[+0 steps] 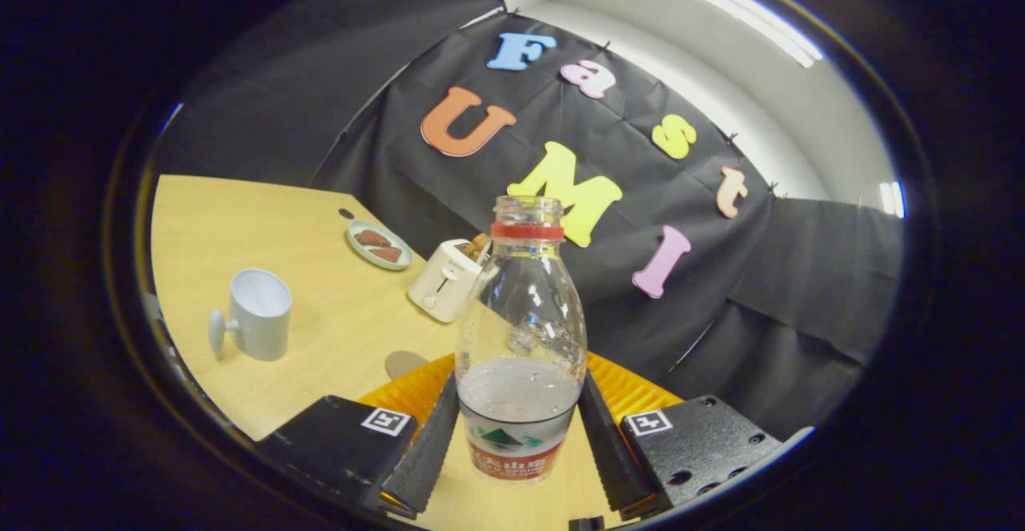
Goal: Take the bottle from table, then pour the juice into the cup, finally place the bottle on the coaster
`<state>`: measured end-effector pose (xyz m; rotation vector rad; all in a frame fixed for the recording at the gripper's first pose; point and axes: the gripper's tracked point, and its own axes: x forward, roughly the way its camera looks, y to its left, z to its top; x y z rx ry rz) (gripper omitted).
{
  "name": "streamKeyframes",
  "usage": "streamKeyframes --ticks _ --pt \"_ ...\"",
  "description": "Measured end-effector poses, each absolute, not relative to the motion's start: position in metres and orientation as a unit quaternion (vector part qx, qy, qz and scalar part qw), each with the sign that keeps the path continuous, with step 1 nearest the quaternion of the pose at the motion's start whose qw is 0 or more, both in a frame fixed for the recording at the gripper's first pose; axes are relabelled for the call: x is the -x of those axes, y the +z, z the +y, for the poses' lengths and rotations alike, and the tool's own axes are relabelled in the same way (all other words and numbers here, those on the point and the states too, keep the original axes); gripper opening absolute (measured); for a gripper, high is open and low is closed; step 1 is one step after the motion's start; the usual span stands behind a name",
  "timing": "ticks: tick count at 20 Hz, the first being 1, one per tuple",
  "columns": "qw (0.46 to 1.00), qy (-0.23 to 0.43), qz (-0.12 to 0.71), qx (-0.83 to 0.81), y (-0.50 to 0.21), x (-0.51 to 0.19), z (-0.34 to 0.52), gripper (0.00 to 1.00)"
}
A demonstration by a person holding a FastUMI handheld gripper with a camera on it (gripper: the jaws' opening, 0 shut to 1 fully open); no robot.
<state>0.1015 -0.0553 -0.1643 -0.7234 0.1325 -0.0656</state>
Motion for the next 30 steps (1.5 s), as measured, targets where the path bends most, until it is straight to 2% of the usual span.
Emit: streamKeyframes --ticks 6,16,30 --pt "0.887 -0.062 0.059 0.453 -0.159 -0.116 -0.050 0.83" --pt "0.796 -0.075 0.077 0.596 -0.177 -0.138 -0.025 0.82" --pt "0.694 -0.032 0.071 0.716 -0.207 -0.145 0.032 0.83"
